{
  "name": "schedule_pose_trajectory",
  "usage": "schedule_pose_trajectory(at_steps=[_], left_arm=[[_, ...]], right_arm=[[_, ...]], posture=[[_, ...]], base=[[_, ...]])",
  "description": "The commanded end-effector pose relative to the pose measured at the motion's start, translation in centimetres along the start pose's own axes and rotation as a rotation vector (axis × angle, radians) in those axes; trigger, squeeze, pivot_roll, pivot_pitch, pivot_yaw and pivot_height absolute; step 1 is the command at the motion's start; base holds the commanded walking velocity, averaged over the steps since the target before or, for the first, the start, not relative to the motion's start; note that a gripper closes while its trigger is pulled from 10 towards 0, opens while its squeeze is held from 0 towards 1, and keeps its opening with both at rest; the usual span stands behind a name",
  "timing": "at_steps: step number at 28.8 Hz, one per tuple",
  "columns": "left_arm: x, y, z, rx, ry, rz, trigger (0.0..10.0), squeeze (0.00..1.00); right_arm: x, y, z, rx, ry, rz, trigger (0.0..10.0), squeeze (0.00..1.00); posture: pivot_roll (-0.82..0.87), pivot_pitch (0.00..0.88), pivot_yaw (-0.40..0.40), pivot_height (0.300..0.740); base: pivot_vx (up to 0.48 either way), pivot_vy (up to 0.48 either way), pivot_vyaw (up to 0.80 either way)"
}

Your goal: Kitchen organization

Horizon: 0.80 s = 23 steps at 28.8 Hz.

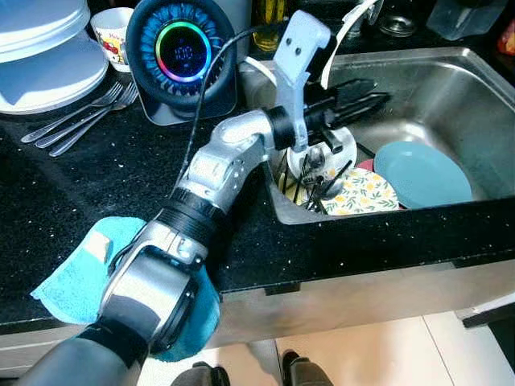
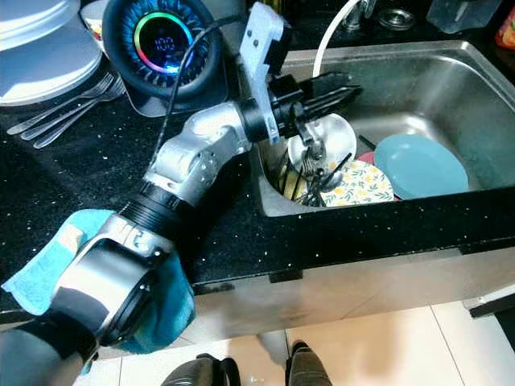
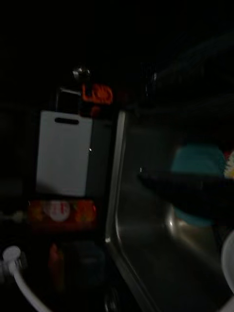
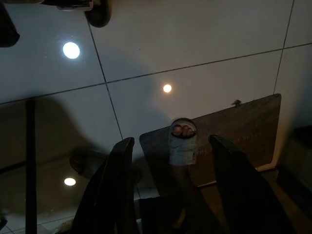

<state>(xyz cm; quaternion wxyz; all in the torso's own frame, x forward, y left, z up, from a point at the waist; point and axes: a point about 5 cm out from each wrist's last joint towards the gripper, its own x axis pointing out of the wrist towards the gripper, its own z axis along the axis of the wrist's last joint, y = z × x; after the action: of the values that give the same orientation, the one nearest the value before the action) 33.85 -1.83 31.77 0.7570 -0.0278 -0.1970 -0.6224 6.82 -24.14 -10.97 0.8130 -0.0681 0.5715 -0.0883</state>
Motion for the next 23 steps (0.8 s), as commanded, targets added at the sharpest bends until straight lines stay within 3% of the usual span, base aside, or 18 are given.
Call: schedule_pose_trajectory(at_steps=[1,4,5,6,9,12,14,16,22,23], left_arm=[[0.5,-0.5,0.4,0.002,-0.034,-0.033,10.0,1.0],[0.4,-0.2,1.1,0.021,-0.059,-0.018,10.0,1.0],[0.2,0.2,2.0,0.026,-0.091,0.001,10.0,0.0],[0.2,0.2,2.0,0.026,-0.091,0.001,10.0,0.0],[-1.3,0.9,6.1,0.042,-0.235,0.043,10.0,0.0],[-2.9,0.7,7.7,0.095,-0.264,0.049,10.0,0.0],[-4.7,0.3,8.6,0.169,-0.237,0.073,10.0,0.0],[-5.0,0.3,8.7,0.181,-0.23,0.078,10.0,0.0],[-9.1,-0.9,8.2,0.303,-0.049,0.098,10.0,0.0],[-9.1,-0.9,8.2,0.303,-0.049,0.098,10.0,0.0]], right_arm=[[-0.1,0.1,-0.9,0.009,0.026,-0.003,10.0,0.0],[-0.1,0.1,-0.5,0.006,0.019,-0.003,10.0,0.0],[0.0,0.2,-0.3,0.005,0.014,-0.002,10.0,0.0],[0.0,0.2,-0.3,0.005,0.014,-0.002,10.0,0.0],[0.1,0.5,0.5,0.0,-0.002,0.005,10.0,0.0],[0.2,0.7,1.0,-0.002,-0.011,0.013,10.0,0.0],[0.3,1.0,1.5,-0.009,-0.017,0.023,10.0,0.0],[0.3,1.1,1.6,-0.01,-0.018,0.024,10.0,0.0],[0.4,1.0,2.5,-0.027,-0.03,0.031,10.0,0.0],[0.4,1.0,2.5,-0.027,-0.03,0.031,10.0,0.0]], posture=[[-0.02,0.267,0.04,0.74],[-0.01,0.26,0.036,0.74],[-0.01,0.256,0.033,0.74],[-0.01,0.256,0.033,0.74],[0.0,0.247,0.026,0.74],[0.03,0.239,0.025,0.74],[0.04,0.236,0.017,0.74],[0.04,0.236,0.017,0.74],[0.07,0.219,-0.003,0.74],[0.07,0.219,-0.003,0.74]], base=[[0.0,0.0,0.0],[0.0,0.0,0.0],[0.0,0.0,0.0],[0.0,0.0,0.0],[0.0,0.0,0.0],[0.0,0.0,0.0],[0.0,0.0,0.0],[0.0,0.0,0.0],[0.0,0.0,0.0],[0.0,0.0,0.0]])
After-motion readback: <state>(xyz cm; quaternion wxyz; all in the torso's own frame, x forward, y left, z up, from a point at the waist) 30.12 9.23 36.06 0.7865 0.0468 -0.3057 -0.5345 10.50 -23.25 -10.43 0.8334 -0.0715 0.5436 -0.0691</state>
